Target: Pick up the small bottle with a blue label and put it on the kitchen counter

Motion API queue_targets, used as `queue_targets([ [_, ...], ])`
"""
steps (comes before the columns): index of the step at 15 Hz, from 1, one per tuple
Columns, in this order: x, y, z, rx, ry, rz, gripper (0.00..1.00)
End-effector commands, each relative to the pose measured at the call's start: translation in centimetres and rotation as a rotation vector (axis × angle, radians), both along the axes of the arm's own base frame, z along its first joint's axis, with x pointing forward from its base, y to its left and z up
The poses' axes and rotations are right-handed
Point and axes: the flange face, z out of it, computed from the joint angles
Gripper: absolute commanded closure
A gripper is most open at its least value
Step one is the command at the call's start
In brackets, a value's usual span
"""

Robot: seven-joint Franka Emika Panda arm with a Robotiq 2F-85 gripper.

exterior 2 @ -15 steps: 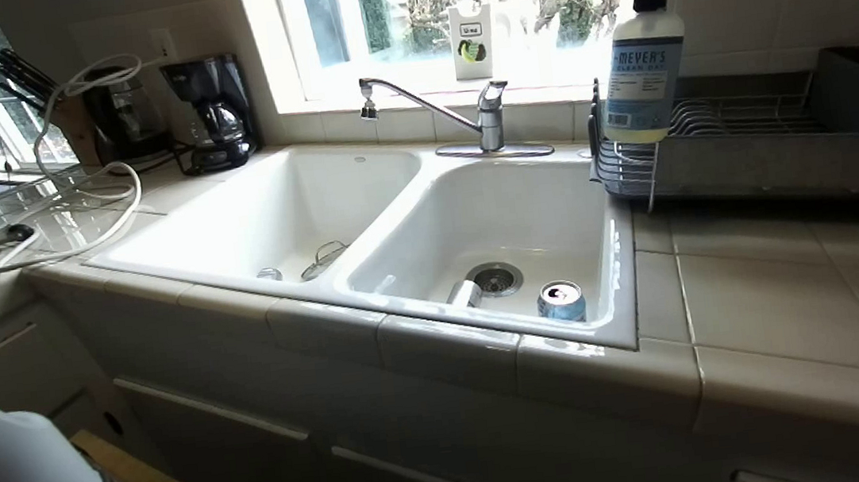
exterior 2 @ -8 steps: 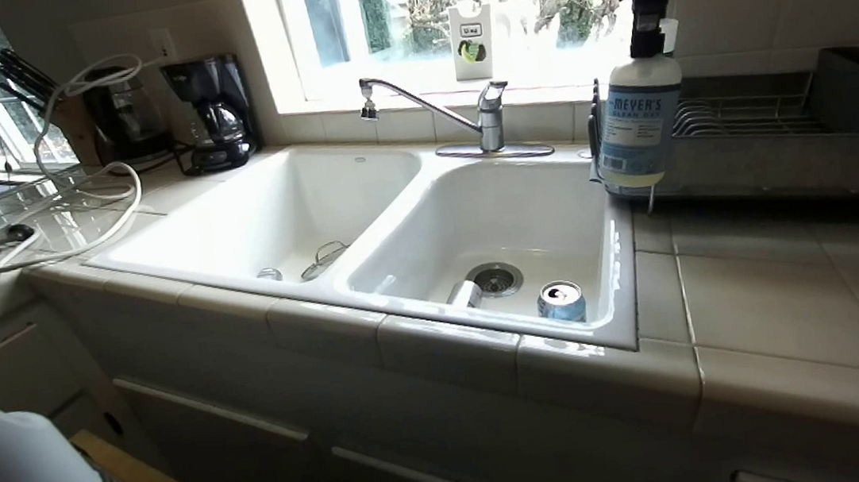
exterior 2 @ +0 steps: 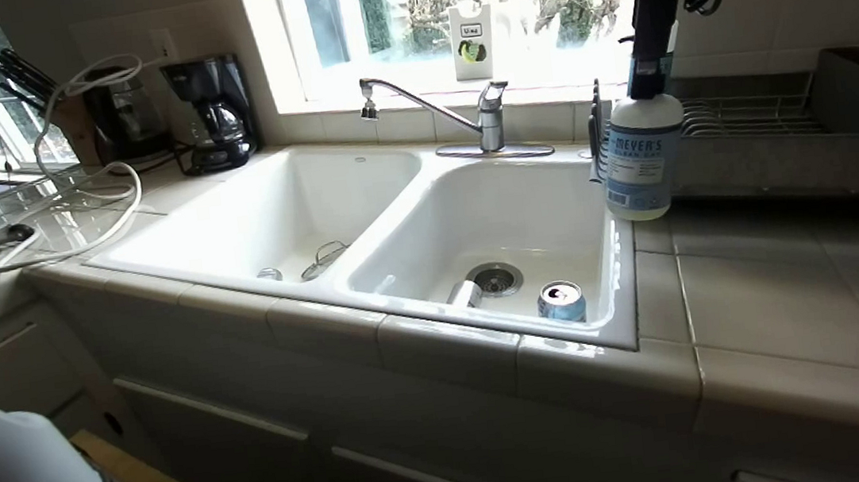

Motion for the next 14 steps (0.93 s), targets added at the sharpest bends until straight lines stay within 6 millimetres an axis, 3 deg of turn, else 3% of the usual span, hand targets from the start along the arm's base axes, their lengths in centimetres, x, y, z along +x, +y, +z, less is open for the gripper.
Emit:
queue_targets([
  [1, 0.1, 0.0, 0.2, -0.001, 0.000, 0.002, 0.67],
  [4, 0.2, 0.0, 0.3, -0.002, -0.002, 0.002, 0.67],
  [5, 0.2, -0.1, 0.3, -0.003, -0.002, 0.001, 0.92],
  [14, 1.9, -1.6, -3.8, -0.037, -0.014, 0.021, 0.92],
])
